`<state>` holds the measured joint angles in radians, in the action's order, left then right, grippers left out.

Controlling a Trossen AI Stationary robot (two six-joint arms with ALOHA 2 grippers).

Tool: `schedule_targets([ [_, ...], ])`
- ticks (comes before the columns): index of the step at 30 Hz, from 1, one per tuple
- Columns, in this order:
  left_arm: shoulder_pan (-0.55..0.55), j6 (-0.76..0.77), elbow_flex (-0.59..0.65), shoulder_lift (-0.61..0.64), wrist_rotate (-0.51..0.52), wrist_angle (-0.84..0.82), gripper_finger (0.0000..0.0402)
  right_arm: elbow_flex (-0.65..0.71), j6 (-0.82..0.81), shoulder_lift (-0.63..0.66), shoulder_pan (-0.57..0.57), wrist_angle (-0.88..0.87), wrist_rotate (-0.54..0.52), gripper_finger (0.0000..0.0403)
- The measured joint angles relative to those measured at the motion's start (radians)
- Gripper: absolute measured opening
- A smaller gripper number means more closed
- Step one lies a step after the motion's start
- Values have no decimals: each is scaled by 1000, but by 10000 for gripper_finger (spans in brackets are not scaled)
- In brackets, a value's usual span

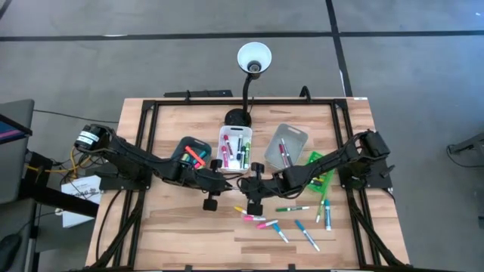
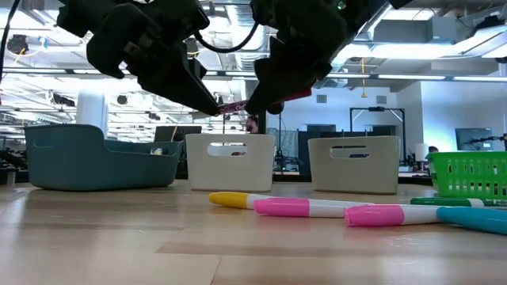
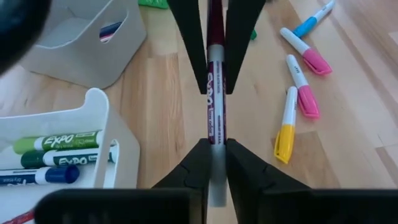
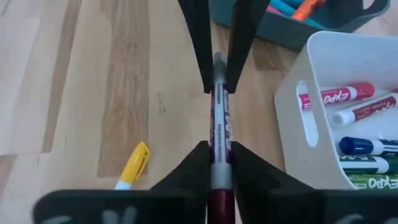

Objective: Pick & Place Markers
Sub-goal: Put the violet mini dry erase marker into the gray bin

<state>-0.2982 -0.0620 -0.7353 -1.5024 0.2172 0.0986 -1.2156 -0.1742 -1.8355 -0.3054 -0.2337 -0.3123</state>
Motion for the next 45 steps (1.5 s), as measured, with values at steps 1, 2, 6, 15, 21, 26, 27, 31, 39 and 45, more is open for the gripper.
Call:
schedule_targets([
  [1, 0, 0, 0, 0, 0, 0, 41, 0, -1, 0, 0, 0, -1, 40],
  [2, 1, -1, 0, 0, 0, 0, 42, 0, -1, 0, 0, 1, -2, 31],
  [6, 11, -8, 0, 0, -4, -1, 52, 0, -1, 0, 0, 1, -3, 28],
  [15, 52, -30, 0, 0, 65, 10, 113, 0, -95, 5, 1, -58, -77, 38],
  [21, 54, -84, 0, 13, 260, 17, 145, 0, -294, 85, 5, -268, -162, 29],
  [26, 50, -82, -2, 28, 249, 38, 154, 0, -523, 210, 7, -526, -322, 42],
  [27, 48, -82, -2, 30, 245, 37, 154, -1, -588, 235, 11, -596, -359, 44],
  [31, 42, -66, -2, 31, 198, 45, 152, -1, -867, 307, 41, -856, -395, 36],
  [39, 31, -35, -2, 31, -43, 97, 148, 42, -1010, 285, 157, -964, -272, 42],
  [45, 4, -30, -2, 30, -59, 122, 139, 78, -901, 174, 264, -901, -156, 32],
])
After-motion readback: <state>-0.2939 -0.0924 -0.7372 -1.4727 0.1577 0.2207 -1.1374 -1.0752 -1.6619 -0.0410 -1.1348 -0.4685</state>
